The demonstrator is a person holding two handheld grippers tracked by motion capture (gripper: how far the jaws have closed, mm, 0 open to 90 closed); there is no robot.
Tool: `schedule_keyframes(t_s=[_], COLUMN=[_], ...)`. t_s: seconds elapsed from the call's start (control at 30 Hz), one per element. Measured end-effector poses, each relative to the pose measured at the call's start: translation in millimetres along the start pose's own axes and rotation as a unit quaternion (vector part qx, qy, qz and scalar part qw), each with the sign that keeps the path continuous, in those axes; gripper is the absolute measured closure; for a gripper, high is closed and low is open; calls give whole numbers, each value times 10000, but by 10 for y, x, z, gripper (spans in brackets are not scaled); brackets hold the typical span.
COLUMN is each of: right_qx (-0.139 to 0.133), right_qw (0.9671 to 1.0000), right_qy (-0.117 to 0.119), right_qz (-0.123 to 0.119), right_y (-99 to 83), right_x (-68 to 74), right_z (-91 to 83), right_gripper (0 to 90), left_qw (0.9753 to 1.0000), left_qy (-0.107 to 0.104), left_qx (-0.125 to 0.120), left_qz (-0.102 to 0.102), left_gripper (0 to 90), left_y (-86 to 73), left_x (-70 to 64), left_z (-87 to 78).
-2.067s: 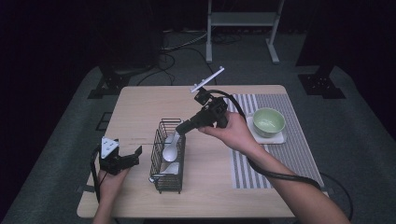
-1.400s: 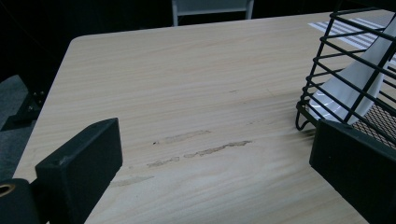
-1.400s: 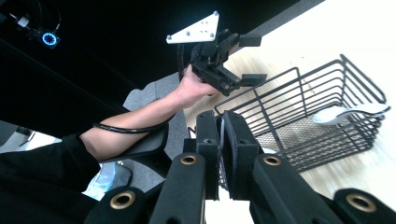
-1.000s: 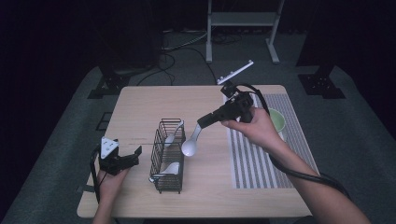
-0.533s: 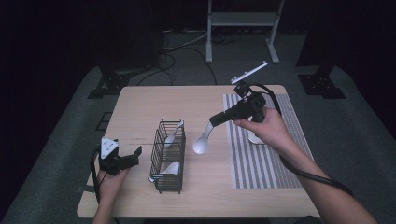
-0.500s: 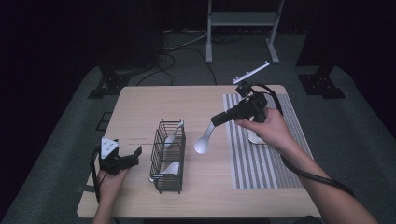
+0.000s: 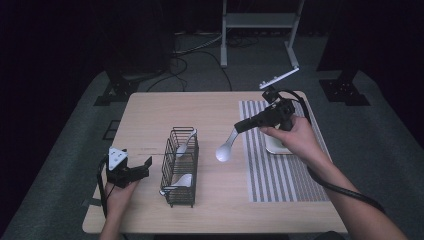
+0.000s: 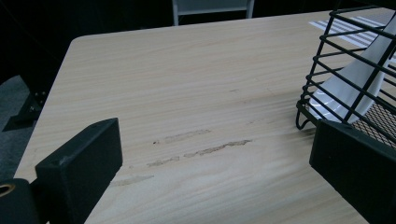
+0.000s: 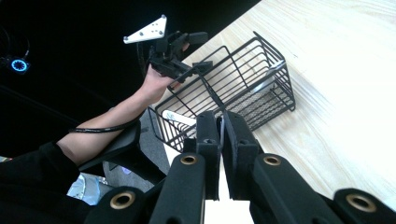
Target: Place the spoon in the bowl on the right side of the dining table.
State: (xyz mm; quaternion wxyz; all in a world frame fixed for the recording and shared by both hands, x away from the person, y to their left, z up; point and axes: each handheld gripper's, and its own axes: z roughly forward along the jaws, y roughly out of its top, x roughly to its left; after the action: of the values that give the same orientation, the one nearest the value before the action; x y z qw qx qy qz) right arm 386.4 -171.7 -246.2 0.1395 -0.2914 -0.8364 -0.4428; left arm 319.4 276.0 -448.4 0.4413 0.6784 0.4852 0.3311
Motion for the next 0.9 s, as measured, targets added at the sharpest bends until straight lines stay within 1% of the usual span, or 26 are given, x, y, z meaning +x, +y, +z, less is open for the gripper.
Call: schedule_keyframes(t_s=[0.33,0.47,0.57,0.9], right_qx=[-88,-138,-177,-247], right_qw=[9998,9997,9995,9990], right_qy=[-123,-155,-225,-306], right_qz=[108,112,101,214], right_y=[-49,-61,-64,-105], right_x=[-99,-112,-120,-192], right_z=[-89,-138,-175,-262], right_gripper=[855,856,856,856], left_qw=[10000,10000,10000,10000], left_qy=[0,2,1,7], left_qx=[-14,-13,-18,-17], left_qz=[-5,-8,-3,-8], left_gripper=[15,15,15,15], left_y=[0,0,0,-2], left_x=[-4,-3,-6,-3], left_z=[2,3,4,8])
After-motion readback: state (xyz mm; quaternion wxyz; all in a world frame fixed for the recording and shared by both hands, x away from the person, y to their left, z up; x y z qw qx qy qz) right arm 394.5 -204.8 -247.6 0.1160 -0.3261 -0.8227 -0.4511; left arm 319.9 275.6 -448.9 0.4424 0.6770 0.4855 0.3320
